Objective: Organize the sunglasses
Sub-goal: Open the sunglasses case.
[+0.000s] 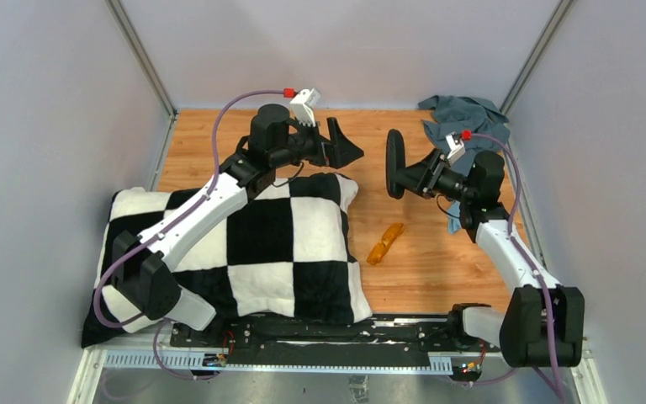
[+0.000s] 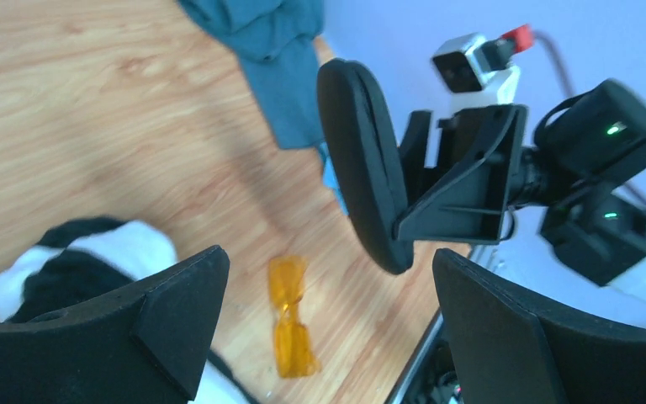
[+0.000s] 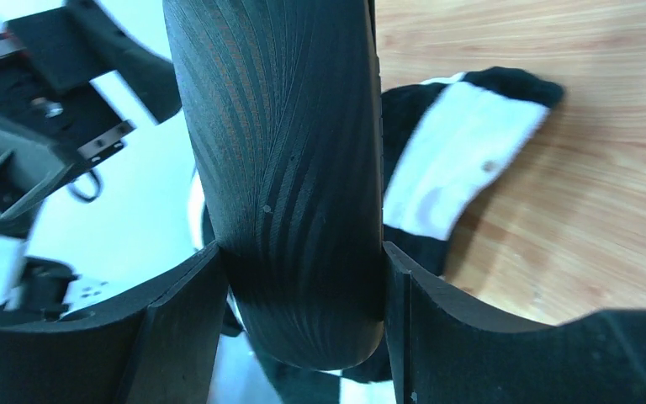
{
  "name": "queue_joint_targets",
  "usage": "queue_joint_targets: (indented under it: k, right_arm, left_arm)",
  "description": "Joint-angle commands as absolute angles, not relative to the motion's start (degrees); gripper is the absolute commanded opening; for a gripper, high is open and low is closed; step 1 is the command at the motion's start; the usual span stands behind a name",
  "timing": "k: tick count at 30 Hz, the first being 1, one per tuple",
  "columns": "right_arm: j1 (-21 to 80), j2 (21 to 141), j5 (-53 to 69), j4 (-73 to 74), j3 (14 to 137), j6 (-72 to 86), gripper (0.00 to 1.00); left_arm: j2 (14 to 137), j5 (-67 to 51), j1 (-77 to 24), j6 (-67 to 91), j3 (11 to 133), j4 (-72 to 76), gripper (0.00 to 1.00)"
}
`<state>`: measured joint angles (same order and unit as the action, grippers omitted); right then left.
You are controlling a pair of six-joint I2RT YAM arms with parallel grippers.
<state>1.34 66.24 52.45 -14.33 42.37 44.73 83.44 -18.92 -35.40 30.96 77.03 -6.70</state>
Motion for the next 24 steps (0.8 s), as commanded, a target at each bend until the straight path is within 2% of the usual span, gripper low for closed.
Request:
queue_joint_targets:
  k: [1,5,10,24]
  right_arm:
    - [0.5,68.6,62.0,-45.3,37.3,70.2,0.16]
    - [0.5,73.3,62.2,-66.5,34.0,84.9,0.16]
    - [0.6,82.0,61.7,-90.4,32.7,101.2,0.17]
    - [6.7,84.6,64.2,-91.4,38.0,100.9,0.17]
  left_arm:
    - [87.0,-33.1,-34.0,36.6,77.1,4.5,1.00]
    - [88.3,-38.9,-33.8,41.6,73.5,14.3,1.00]
    - [91.4,-43.5,-33.7,47.2,73.1,19.5,1.00]
    - [97.6,-45.5,-33.6,55.9,73.8,28.0,1.00]
